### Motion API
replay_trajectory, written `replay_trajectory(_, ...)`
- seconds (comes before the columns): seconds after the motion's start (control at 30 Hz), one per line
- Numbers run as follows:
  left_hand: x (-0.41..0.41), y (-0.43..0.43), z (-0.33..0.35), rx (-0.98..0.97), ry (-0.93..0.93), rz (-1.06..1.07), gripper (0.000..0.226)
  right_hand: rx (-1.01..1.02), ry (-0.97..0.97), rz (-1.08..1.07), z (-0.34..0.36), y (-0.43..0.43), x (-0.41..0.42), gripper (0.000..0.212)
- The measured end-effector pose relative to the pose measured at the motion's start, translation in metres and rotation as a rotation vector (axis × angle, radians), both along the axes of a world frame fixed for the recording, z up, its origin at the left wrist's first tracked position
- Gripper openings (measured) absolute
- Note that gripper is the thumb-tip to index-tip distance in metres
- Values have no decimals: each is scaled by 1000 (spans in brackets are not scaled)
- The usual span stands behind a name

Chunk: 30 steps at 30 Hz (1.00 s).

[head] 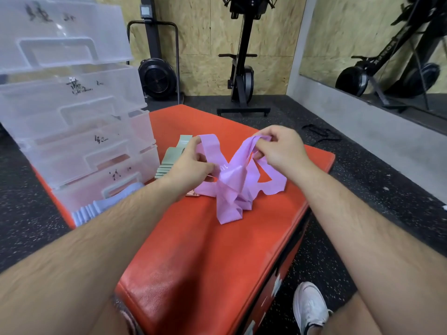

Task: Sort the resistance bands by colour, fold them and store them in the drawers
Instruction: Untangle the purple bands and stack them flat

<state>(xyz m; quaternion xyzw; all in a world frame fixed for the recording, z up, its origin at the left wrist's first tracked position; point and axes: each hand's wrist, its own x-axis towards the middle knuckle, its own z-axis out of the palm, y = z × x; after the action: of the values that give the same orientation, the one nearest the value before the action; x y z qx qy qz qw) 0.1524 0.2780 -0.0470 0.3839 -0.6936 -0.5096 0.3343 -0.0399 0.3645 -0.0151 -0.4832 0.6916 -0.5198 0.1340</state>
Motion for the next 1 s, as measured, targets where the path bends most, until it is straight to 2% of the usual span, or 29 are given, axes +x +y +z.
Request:
replay_trajectory(0.2, 3, 3, 4, -14, -19, 12, 64, -443, -536, -155, 27, 1, -1, 18)
replay_trajectory(0.3, 4, 1, 1, -55, -75, 26, 68, -617, -598, -156, 40, 3, -4, 17)
replay_trajectory(0.4, 5, -1, 0, -77, -137, 43, 72, -682, -566, -157, 45, 4, -5, 14)
replay_trajectory(0.5, 6, -1, 2, -77, -119, 23, 68, -622, -460, -196, 36, -1, -7, 10)
replay_trajectory(0.6, 6, -3, 3, -64, -83, 9, 67, -403, -274, -242, 9, -14, -16, 10)
replay_trajectory(0.67, 7, -3, 4, -61, -36, -10, 63, -143, -67, -234, -14, -20, -23, 13)
replay_trajectory(0.77, 6, 0, 7, -60, 40, -26, 45, 481, 189, -40, -37, -18, -21, 27)
replay_trajectory(0.8, 6, 1, 7, -71, 56, -22, 35, 632, 251, 28, -40, -16, -18, 33)
replay_trajectory(0.83, 6, 2, 8, -90, 63, -19, 26, 686, 317, 46, -40, -14, -15, 39)
replay_trajectory(0.87, 5, 2, 8, -109, 66, -12, 20, 635, 362, 14, -36, -14, -11, 43)
replay_trajectory(0.9, 6, 3, 8, -127, 68, -3, 18, 496, 351, -25, -30, -13, -6, 42)
replay_trajectory(0.93, 6, 3, 9, -141, 72, 7, 17, 337, 254, -33, -21, -13, 2, 37)
replay_trajectory(1.0, 7, 5, 12, -157, 97, 20, 16, 111, -56, 72, -4, -12, 18, 27)
